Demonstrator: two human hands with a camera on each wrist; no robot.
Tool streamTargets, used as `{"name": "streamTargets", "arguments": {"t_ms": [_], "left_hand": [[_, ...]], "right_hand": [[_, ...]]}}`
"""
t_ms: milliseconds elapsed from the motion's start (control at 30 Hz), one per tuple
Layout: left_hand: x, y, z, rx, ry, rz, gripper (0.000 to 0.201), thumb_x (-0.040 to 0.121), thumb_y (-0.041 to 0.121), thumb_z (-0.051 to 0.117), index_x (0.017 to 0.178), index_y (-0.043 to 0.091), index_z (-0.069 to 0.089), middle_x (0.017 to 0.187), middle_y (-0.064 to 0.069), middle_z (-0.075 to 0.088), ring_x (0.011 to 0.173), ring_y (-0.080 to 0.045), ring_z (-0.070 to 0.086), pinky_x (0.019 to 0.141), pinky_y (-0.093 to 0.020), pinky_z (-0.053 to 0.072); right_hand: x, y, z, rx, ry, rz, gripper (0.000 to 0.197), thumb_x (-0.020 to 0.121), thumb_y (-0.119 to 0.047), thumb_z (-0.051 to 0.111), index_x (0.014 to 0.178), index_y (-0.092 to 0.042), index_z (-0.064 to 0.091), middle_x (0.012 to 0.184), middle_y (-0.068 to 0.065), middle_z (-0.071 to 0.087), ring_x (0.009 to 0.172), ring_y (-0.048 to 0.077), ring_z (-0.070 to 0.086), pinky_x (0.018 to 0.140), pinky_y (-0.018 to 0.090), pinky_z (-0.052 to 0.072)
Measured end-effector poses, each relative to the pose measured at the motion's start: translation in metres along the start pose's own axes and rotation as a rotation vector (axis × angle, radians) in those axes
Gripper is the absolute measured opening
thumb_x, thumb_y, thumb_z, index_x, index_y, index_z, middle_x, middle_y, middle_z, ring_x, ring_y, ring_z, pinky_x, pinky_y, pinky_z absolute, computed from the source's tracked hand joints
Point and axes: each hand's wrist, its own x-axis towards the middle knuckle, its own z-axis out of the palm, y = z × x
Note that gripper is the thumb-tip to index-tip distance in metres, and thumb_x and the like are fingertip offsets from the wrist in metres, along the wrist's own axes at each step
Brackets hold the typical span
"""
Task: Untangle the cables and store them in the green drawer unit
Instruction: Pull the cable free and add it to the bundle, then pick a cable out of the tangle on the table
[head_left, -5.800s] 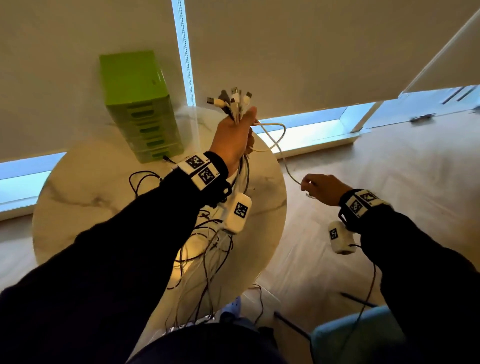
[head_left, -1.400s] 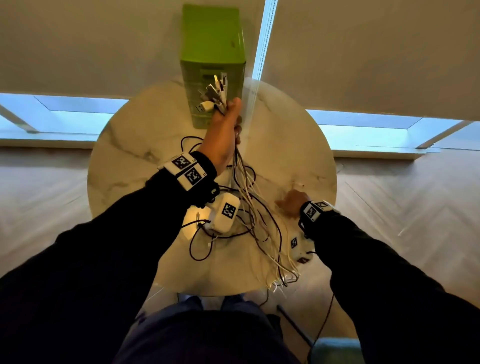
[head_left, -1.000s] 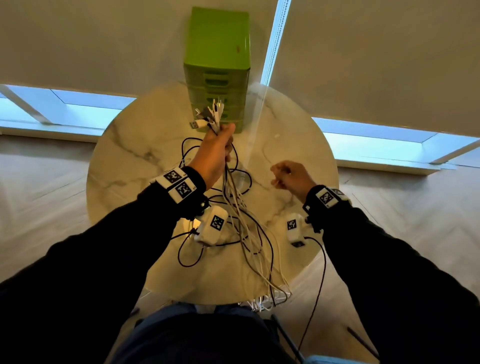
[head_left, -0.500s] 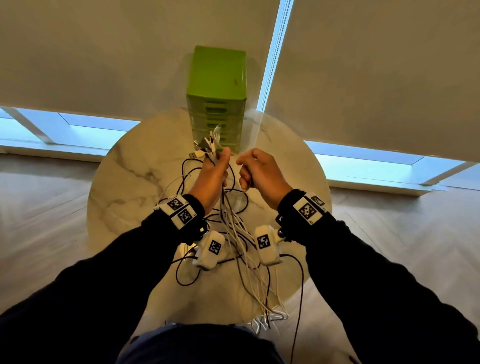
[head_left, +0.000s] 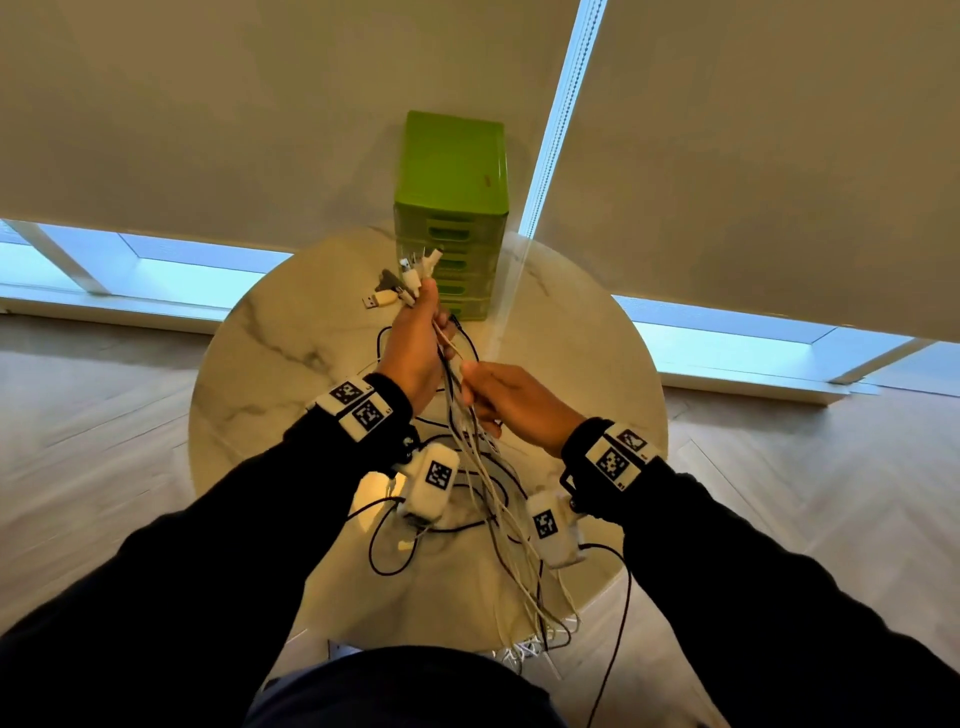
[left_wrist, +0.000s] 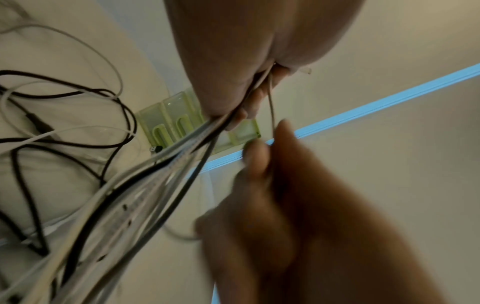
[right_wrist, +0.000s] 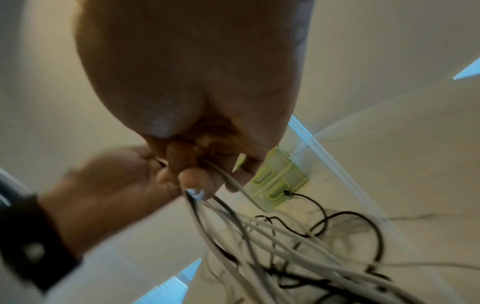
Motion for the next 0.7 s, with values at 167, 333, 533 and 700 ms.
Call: {"name": "streamTargets", "arguments": {"t_ms": [167,333,533,700], "left_hand": [[0.0,0.043,-0.005,-0.173,-0.068,0.033,0.035,0.105,0.043,0.046,0.077,0.021,0.048,0.062,0.006,0.04,0.055,-0.011,0.047,0.054,-0.027,0.042],[-0.004,0.086,-0.018,-0.158,-0.094,0.096,0.042,0.105,0.042,0.045,0.067,0.024,0.04,0.058,0.007,0.026,0.046,-0.009,0.022,0.04,-0.023,0.023],[-0.007,0.108,-0.036,0.007,-0.011,0.167,0.042,0.104,0.035,0.047,0.065,0.025,0.039,0.054,0.007,0.026,0.045,-0.01,0.021,0.043,-0.025,0.019],[-0.008,0.085,-0.04,0.105,0.004,0.121,0.043,0.104,0.033,0.047,0.064,0.025,0.035,0.05,0.008,0.026,0.043,-0.01,0.022,0.043,-0.024,0.021]], "right_hand": [[-0.002,0.034,0.006,-0.163,-0.037,0.052,0.06,0.102,-0.058,0.028,0.078,-0.007,0.05,0.068,0.002,0.046,0.065,0.018,0.043,0.073,0.032,0.041],[-0.004,0.074,-0.007,-0.547,-0.023,0.17,0.049,0.103,-0.057,0.026,0.072,-0.024,0.047,0.068,-0.003,0.052,0.067,0.017,0.048,0.081,0.035,0.04],[-0.002,0.093,-0.034,-0.45,0.139,0.211,0.05,0.103,-0.051,0.034,0.071,-0.015,0.05,0.062,0.0,0.056,0.06,0.02,0.058,0.076,0.04,0.049],[0.027,0.039,-0.03,-0.209,0.292,0.079,0.041,0.104,-0.043,0.04,0.073,-0.016,0.047,0.057,-0.003,0.048,0.049,0.018,0.055,0.067,0.049,0.051]]}}
